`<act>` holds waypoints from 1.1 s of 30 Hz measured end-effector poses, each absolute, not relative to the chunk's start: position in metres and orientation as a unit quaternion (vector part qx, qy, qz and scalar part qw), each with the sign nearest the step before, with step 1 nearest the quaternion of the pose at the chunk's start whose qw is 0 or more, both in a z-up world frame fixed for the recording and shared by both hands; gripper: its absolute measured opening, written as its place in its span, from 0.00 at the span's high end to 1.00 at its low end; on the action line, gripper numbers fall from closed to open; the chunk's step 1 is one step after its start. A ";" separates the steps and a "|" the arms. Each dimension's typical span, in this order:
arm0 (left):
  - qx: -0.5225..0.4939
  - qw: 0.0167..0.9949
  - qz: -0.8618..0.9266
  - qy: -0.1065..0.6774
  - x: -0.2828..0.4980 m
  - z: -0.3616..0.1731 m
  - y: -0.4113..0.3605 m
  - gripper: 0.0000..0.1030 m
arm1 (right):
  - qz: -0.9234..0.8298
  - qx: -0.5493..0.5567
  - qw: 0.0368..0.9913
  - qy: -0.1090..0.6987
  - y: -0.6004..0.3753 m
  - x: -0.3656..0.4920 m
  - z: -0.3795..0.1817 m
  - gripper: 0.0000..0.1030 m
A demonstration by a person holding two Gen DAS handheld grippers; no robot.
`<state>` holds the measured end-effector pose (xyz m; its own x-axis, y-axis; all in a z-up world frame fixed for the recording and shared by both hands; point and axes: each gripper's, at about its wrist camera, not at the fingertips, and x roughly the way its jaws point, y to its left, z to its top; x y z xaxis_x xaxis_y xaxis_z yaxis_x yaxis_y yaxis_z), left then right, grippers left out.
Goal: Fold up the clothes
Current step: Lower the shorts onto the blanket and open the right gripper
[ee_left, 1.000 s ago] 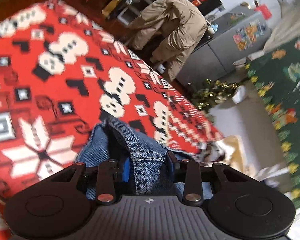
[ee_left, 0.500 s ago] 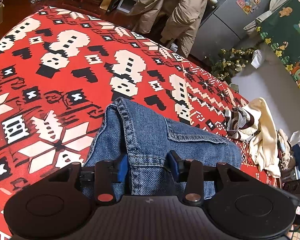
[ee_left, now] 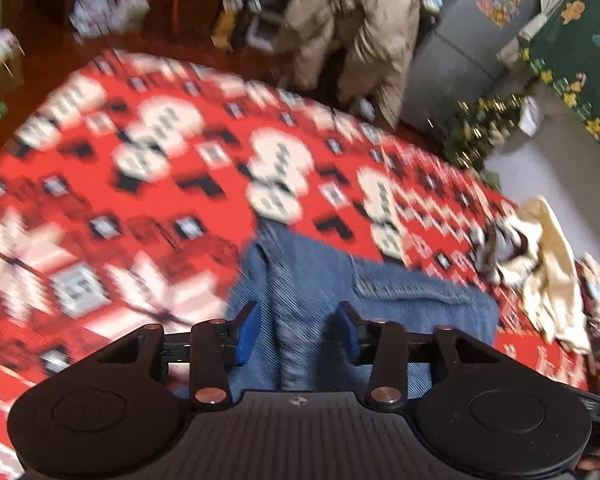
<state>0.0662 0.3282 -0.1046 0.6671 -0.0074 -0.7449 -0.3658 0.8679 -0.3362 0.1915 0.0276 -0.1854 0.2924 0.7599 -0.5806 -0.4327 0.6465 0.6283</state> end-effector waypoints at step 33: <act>-0.251 0.885 0.098 0.378 0.115 -0.148 0.324 0.97 | 0.337 0.005 0.893 0.298 0.091 0.196 -0.200 0.92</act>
